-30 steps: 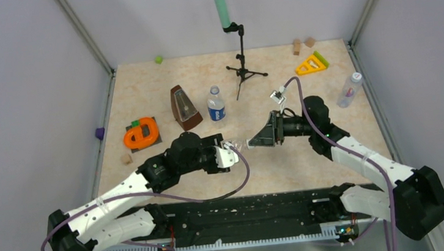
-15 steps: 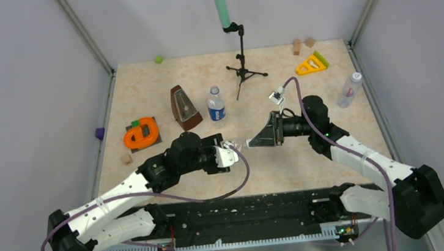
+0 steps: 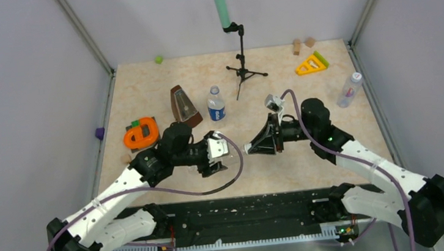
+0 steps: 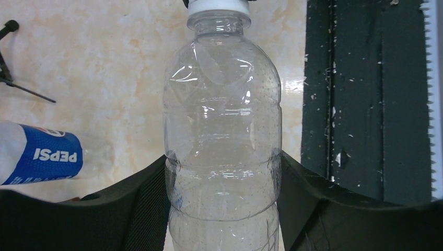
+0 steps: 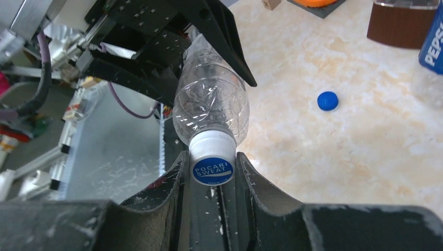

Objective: Unscrew the bottle caps
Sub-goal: Unscrew the bottle cap from the plastic bottle.

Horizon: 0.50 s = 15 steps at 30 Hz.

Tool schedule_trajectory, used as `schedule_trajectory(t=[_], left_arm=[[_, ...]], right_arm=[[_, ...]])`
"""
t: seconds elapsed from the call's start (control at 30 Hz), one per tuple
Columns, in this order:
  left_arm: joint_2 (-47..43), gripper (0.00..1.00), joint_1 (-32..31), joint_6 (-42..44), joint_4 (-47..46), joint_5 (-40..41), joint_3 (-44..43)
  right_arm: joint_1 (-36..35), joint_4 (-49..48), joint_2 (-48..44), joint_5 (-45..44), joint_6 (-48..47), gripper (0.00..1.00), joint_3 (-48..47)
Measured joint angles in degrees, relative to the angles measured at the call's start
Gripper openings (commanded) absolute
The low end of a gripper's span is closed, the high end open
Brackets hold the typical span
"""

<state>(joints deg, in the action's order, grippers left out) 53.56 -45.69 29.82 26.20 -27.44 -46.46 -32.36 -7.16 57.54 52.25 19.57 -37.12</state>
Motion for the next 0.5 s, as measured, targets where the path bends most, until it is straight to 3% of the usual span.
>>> schedule_trajectory(t=[0.33, 0.5], left_arm=[[1.1, 0.0, 2.3, -1.2, 3.1, -8.4, -2.2], [1.2, 0.0, 2.3, -1.4, 3.1, -8.6, -2.2]], right_arm=[[-3.0, -2.0, -6.6, -1.8, -11.7, 0.0, 2.8], [-3.2, -3.1, -7.3, -2.1, -13.2, 0.15, 3.7]])
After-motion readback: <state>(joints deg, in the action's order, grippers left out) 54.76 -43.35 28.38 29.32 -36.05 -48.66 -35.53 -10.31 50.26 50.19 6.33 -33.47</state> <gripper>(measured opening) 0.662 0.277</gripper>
